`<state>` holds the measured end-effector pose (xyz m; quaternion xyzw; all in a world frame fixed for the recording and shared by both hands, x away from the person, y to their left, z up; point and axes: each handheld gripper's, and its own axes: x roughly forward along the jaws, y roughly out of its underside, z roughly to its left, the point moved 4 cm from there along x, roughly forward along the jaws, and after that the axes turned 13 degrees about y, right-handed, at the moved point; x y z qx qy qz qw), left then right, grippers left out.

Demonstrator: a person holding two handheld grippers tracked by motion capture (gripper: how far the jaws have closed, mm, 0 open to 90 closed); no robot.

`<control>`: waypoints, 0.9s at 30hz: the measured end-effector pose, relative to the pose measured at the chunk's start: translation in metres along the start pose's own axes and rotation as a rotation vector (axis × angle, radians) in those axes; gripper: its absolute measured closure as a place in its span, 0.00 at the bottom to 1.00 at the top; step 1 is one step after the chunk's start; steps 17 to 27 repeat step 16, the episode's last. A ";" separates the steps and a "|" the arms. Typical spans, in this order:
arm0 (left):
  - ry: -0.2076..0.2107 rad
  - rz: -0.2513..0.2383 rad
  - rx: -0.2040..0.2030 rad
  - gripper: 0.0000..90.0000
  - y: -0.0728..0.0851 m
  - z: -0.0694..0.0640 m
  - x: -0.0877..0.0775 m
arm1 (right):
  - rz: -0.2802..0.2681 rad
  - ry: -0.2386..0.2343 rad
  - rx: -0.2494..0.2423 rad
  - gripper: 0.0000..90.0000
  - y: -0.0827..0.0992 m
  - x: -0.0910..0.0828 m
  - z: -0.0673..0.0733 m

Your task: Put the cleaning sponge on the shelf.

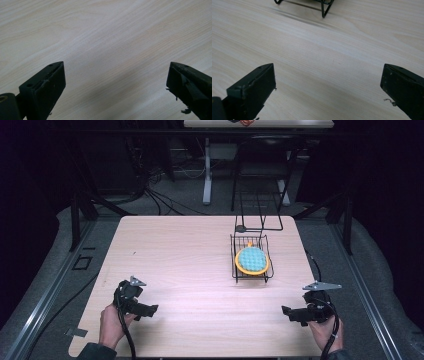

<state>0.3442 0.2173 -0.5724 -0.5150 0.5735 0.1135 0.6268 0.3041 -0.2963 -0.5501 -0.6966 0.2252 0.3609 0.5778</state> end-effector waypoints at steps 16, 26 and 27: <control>-0.011 -0.015 -0.007 0.00 -0.001 0.001 0.000 | 0.055 0.009 -0.021 0.00 0.011 0.014 -0.006; -0.011 -0.015 -0.007 0.00 -0.001 0.001 0.000 | 0.055 0.009 -0.021 0.00 0.011 0.014 -0.006; -0.011 -0.015 -0.007 0.00 -0.001 0.001 0.000 | 0.055 0.009 -0.021 0.00 0.011 0.014 -0.006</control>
